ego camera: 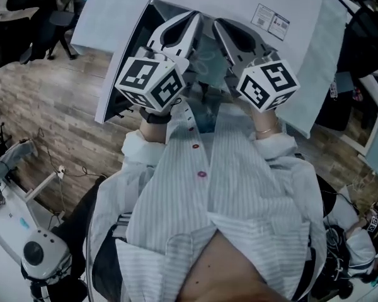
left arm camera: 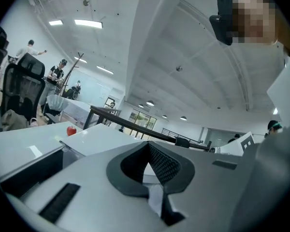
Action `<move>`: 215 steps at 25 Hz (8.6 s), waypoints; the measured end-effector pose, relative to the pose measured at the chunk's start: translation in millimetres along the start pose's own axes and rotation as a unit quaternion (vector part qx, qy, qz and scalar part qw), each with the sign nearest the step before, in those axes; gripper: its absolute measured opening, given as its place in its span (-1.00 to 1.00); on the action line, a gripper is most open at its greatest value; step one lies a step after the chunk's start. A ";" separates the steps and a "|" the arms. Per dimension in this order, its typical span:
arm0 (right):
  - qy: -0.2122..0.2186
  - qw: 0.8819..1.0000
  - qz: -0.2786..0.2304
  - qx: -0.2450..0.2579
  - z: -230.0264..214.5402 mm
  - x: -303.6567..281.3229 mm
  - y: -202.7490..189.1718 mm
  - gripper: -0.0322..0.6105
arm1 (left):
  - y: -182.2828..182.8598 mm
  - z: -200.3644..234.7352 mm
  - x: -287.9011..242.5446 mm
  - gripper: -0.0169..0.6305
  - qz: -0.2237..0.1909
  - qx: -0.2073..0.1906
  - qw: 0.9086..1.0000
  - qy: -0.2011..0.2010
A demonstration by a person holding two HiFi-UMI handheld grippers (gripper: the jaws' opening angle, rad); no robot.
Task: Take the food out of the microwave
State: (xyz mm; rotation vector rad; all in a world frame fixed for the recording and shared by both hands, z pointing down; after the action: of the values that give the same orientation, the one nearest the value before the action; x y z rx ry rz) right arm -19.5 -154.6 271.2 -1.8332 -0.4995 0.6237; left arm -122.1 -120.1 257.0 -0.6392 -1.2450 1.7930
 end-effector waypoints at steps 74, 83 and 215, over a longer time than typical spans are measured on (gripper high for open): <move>-0.274 0.933 0.082 -0.219 -102.4 -24.3 -181.0 -0.79 | -191.4 121.1 -39.1 -0.92 0.163 0.224 0.959 -0.054; -0.277 0.924 0.083 -0.252 -108.6 -26.9 -195.4 -0.79 | -205.8 125.1 -42.2 -0.92 0.163 0.271 0.948 -0.046; -0.112 0.914 -0.055 -0.385 72.6 154.9 -106.6 -0.69 | -96.9 -85.0 107.3 -0.79 0.051 0.369 0.923 -0.093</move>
State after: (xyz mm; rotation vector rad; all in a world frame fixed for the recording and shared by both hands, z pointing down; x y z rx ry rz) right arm 50.2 27.0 324.1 -2.4545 -1.1144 0.6060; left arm -77.3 28.7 320.2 -0.0978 -0.5583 2.2500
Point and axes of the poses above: the fingertips, and each gripper's own axes: x backward along the fingers, z to its left, y out of its top, the point moved 5 cm from there along x, backward along the fingers, and after that the axes turned 13 degrees about -y, right-handed, at the moved point
